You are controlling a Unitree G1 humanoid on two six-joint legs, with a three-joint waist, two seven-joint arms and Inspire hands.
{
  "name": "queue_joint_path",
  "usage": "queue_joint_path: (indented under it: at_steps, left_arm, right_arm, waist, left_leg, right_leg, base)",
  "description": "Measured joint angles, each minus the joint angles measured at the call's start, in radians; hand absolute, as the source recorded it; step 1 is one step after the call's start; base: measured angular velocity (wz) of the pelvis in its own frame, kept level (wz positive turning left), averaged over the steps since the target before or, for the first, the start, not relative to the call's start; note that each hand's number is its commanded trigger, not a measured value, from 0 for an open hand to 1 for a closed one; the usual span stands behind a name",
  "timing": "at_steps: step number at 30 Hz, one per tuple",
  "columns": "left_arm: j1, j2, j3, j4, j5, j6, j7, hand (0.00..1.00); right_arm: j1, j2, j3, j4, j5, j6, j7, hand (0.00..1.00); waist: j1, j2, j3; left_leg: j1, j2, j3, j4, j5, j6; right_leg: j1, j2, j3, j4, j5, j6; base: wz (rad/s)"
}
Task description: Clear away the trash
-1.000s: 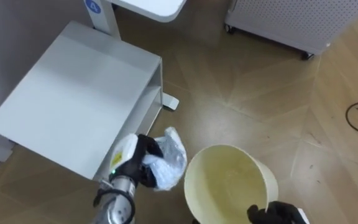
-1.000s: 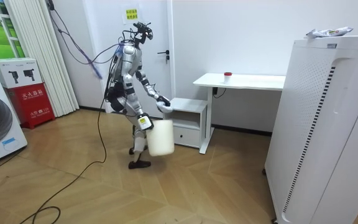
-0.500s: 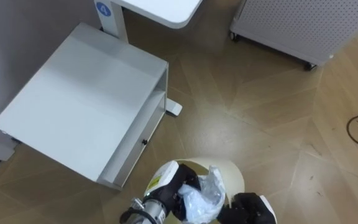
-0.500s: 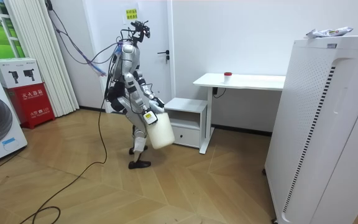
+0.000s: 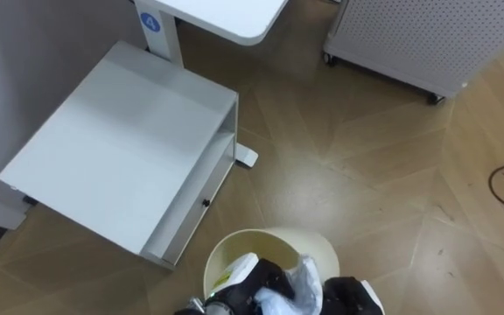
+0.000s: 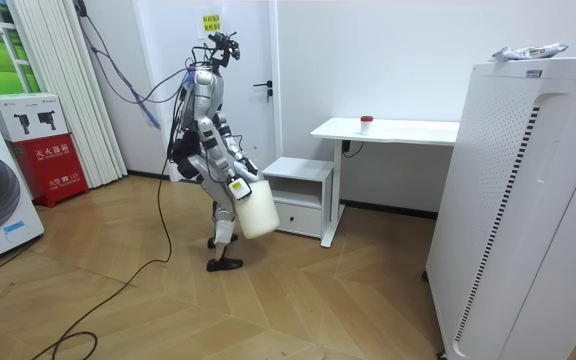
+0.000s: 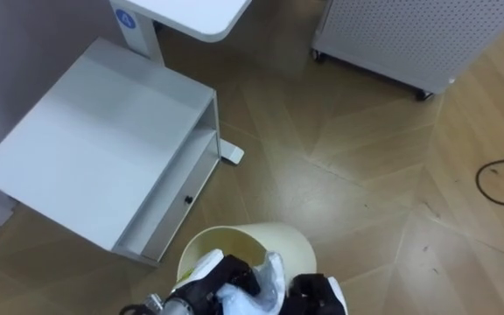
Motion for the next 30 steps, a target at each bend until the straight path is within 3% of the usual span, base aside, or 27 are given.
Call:
queue_joint_path:
  at_steps: [4, 20, 30]
  left_arm:
    - [0.007, 0.000, -0.006, 0.000, 0.002, 0.000, -0.009, 0.00]
    - [0.046, 0.017, -0.035, 0.027, 0.073, 0.000, -0.004, 0.00]
    - [0.062, 0.030, -0.035, 0.028, 0.073, 0.000, -0.004, 0.00]
  right_arm:
    - [0.006, -0.010, 0.006, -0.004, -0.004, -0.001, 0.000, 1.00]
    - [0.027, -0.036, 0.045, -0.045, -0.005, -0.012, 0.008, 1.00]
    - [0.063, -0.036, 0.049, -0.052, 0.012, -0.018, 0.029, 1.00]
  waist:
    - [0.022, 0.004, -0.0025]
    - [0.054, 0.006, -0.0038]
    - [0.073, 0.007, -0.0135]
  left_leg:
    - [0.003, 0.001, 0.005, -0.005, 0.000, 0.000]
    - [0.001, 0.002, 0.019, -0.018, 0.000, 0.000]
    - [0.006, 0.003, 0.018, -0.017, 0.000, 0.000]
  right_leg:
    - [0.000, 0.000, 0.001, -0.005, 0.000, 0.000]
    - [-0.013, -0.003, 0.001, -0.014, 0.002, -0.003]
    - [-0.006, -0.004, -0.002, -0.016, 0.004, -0.003]
  base:
    - [-0.04]
    - [-0.02]
    - [0.00]
